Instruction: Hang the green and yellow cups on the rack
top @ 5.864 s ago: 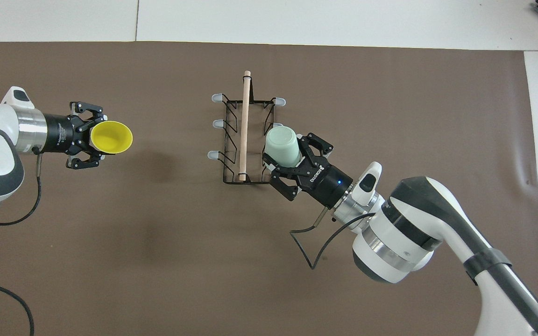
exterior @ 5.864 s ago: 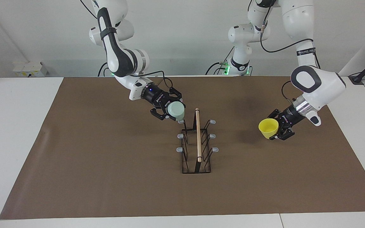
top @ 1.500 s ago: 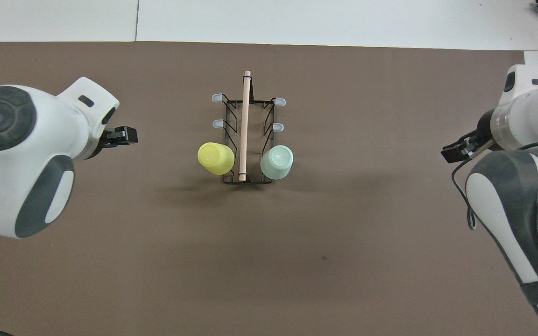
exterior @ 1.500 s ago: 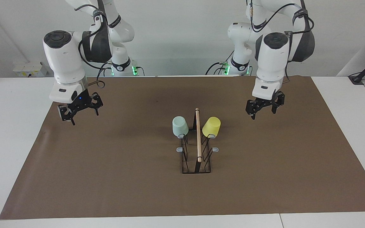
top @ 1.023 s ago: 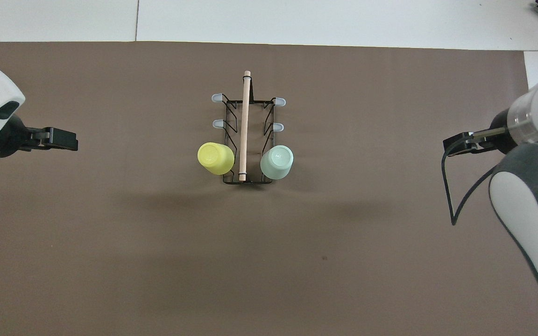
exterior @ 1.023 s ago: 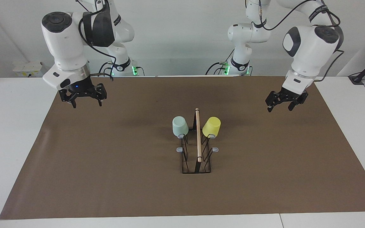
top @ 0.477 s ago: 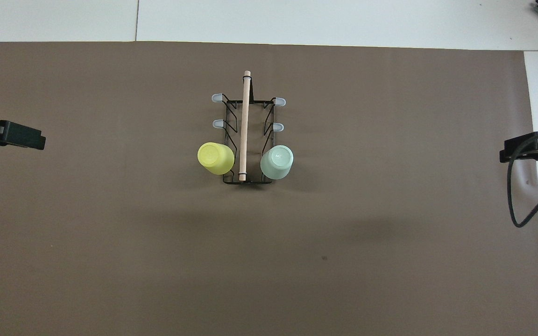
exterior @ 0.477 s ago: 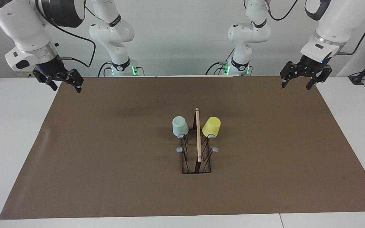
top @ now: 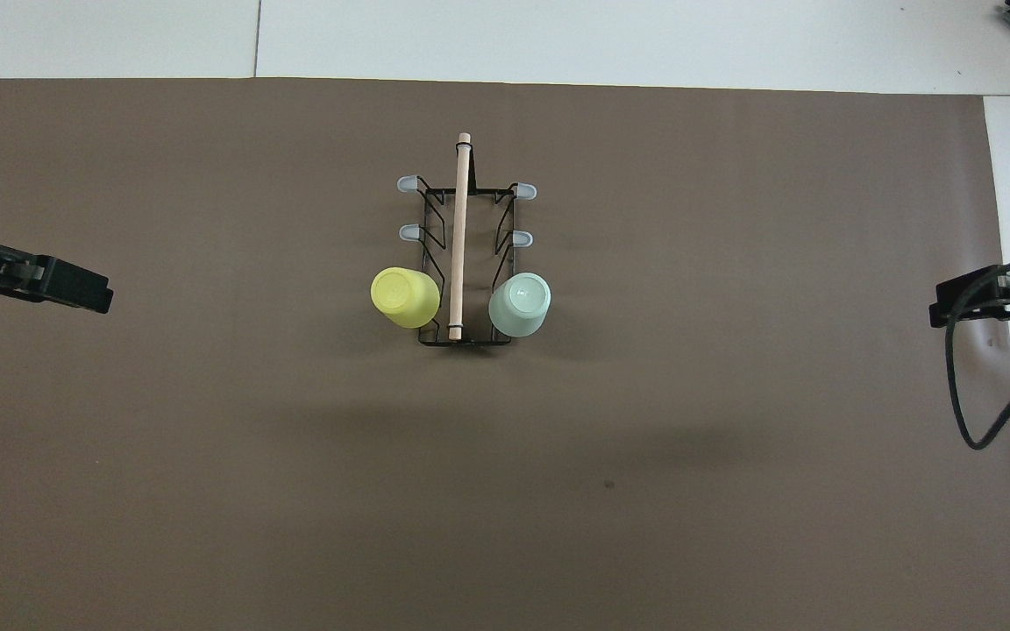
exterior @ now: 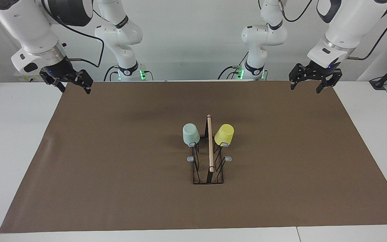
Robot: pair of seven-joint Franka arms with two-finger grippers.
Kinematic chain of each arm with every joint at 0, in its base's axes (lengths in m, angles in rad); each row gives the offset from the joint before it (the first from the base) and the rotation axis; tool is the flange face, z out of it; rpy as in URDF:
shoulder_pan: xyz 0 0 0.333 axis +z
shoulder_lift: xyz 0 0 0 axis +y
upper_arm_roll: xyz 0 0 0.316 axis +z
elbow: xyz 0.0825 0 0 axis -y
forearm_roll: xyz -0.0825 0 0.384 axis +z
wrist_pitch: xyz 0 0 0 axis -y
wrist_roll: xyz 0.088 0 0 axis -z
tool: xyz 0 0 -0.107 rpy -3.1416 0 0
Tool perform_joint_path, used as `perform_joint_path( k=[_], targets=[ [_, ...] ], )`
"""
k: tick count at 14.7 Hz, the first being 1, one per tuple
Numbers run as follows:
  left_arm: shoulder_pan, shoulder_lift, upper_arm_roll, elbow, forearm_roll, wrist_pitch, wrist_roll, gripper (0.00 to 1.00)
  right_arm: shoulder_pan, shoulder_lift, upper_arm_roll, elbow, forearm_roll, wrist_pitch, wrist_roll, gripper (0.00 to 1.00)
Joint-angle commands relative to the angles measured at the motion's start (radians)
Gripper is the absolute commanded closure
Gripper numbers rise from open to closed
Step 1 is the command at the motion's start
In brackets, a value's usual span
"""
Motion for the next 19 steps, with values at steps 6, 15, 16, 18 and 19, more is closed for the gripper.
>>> perform_joint_path(
  k=[6, 15, 16, 18, 19],
  targets=[
    [-0.001, -0.037, 0.009, -0.025, 0.018, -0.025, -0.012, 0.0, 0.005, 0.019, 0.002, 0.05, 0.05, -0.044, 0.039, 0.0],
    [0.001, -0.046, 0.009, -0.021, 0.017, -0.037, -0.08, 0.0, 0.005, -0.001, 0.002, 0.003, 0.048, -0.013, 0.036, 0.0],
    [0.001, -0.046, 0.009, -0.021, 0.017, -0.037, -0.08, 0.0, 0.003, -0.001, 0.002, 0.003, 0.048, -0.013, 0.036, 0.0],
    [0.001, -0.051, 0.009, -0.025, 0.017, -0.035, -0.077, 0.0, 0.003, -0.002, 0.002, 0.003, 0.048, -0.013, 0.036, 0.0],
    [0.003, -0.052, 0.011, -0.027, 0.017, -0.034, -0.077, 0.0, 0.003, -0.001, 0.002, 0.003, 0.048, -0.015, 0.036, 0.0]
  ],
)
